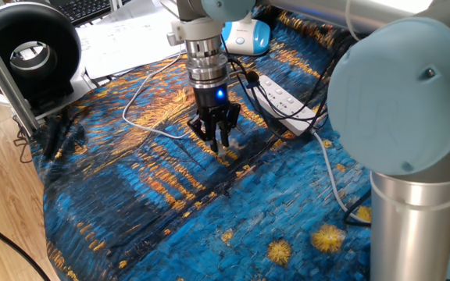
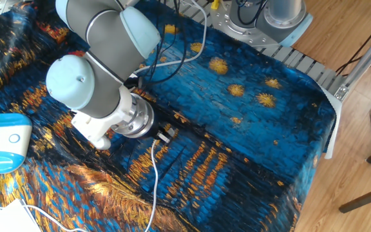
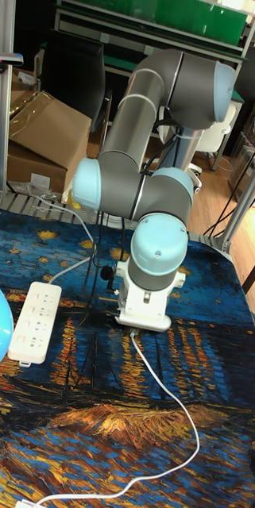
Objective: Plug in the power cord of the desk lamp, turn on the socket, and light up the desk lamp
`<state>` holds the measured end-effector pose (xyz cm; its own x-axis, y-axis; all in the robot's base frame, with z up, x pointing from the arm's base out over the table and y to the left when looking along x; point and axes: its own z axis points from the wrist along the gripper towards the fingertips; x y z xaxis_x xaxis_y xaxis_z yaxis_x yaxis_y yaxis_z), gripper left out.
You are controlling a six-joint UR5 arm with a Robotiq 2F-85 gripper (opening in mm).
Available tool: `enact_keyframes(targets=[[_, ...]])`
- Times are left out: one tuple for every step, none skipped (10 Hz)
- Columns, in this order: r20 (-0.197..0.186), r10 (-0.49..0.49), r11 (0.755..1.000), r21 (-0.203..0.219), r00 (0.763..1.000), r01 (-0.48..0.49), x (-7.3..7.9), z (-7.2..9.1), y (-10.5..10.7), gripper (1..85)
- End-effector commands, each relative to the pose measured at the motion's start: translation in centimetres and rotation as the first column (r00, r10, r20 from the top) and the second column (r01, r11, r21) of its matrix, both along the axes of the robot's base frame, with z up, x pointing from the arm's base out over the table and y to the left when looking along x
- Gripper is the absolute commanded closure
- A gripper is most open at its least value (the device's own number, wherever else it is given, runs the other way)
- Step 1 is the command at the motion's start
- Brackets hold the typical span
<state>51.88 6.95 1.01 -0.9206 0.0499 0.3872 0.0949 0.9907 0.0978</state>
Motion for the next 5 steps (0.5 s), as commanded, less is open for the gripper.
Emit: enact_keyframes(targets=[[-0.018, -0.003, 1.0, 0.028, 1.0, 0.003, 0.15, 0.58, 0.55, 52.3], [-0.025, -0.003, 0.999, 0.033, 1.0, 0.004, 0.17, 0.69, 0.66, 52.3], [-0.03, -0.006, 0.999, 0.037, 1.0, 0.007, 0.2, 0.79, 0.88, 52.3], [-0.045, -0.033, 0.999, 0.034, 0.998, 0.035, 0.05, 0.79, 1.14, 52.7], [-0.05, -0.044, 0.999, 0.028, 0.998, 0.045, 0.0, 0.52, 1.07, 58.7]])
